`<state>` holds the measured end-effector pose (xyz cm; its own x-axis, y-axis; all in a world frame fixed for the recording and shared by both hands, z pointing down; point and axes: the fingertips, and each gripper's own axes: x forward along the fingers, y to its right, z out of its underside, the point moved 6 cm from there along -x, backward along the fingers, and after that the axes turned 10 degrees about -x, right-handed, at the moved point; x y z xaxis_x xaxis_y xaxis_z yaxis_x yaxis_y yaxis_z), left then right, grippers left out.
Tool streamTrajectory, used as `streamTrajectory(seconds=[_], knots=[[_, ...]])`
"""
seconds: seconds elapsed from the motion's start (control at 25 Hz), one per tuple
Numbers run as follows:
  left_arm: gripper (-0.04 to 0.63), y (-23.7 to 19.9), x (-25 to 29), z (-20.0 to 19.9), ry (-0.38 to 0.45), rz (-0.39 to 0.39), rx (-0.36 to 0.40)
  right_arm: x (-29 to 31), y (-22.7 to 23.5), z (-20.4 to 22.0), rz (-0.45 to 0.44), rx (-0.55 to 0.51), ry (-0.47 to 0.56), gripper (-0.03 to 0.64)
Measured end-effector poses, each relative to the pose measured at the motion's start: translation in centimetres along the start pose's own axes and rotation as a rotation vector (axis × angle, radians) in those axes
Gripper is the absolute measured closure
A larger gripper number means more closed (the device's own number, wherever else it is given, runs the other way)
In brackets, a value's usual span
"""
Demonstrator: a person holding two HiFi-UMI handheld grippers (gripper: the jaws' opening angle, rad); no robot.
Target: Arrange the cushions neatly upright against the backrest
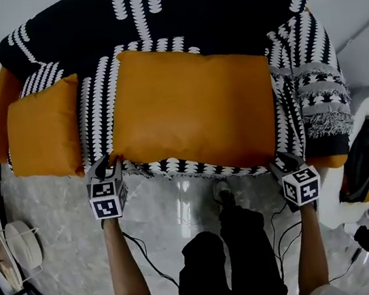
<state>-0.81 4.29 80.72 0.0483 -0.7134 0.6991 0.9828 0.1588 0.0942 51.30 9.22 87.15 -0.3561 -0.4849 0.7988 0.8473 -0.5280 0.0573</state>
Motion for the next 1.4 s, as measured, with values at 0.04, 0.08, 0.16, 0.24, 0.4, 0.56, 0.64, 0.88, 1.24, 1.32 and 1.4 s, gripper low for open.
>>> streamTrajectory(seconds=[0.04,0.08,0.16,0.24,0.4,0.56,0.64,0.88,1.24,1.32,1.4], knots=[[0.468,0.4,0.2,-0.1,-0.004,0.004,0.003,0.1,0.1,0.0,-0.004,-0.007,-0.010,0.454],[0.490,0.7,0.3,-0.3,-0.009,0.005,0.003,0.0,0.0,-0.2,-0.010,-0.020,-0.025,0.480],[0.530,0.8,0.0,-0.7,-0.028,0.011,-0.007,-0.1,-0.5,-1.0,-0.022,-0.049,-0.061,0.560],[0.554,0.7,-0.5,-1.1,-0.060,0.030,-0.023,-0.5,-0.9,-1.9,-0.027,-0.070,-0.092,0.595],[0.561,0.7,-1.6,-3.0,-0.102,0.053,-0.050,-2.4,-0.2,-4.2,-0.035,-0.068,-0.108,0.603],[0.563,0.9,-2.4,-5.7,-0.135,0.042,-0.077,-4.5,1.1,-7.1,-0.040,-0.058,-0.132,0.603],[0.565,0.8,-2.5,-6.7,-0.151,0.035,-0.109,-5.2,1.9,-8.9,-0.050,-0.065,-0.146,0.603],[0.565,0.5,-2.5,-10.5,-0.213,0.027,-0.135,-6.6,4.0,-12.9,-0.110,-0.089,-0.201,0.603],[0.566,0.6,-1.6,-17.3,-0.261,0.010,-0.179,-7.6,8.3,-20.0,-0.146,-0.132,-0.227,0.603],[0.566,0.3,-1.2,-18.7,-0.263,0.018,-0.177,-7.6,9.1,-21.9,-0.131,-0.165,-0.230,0.603],[0.566,0.1,-0.7,-20.1,-0.252,0.014,-0.177,-7.4,9.8,-23.5,-0.126,-0.186,-0.223,0.603]])
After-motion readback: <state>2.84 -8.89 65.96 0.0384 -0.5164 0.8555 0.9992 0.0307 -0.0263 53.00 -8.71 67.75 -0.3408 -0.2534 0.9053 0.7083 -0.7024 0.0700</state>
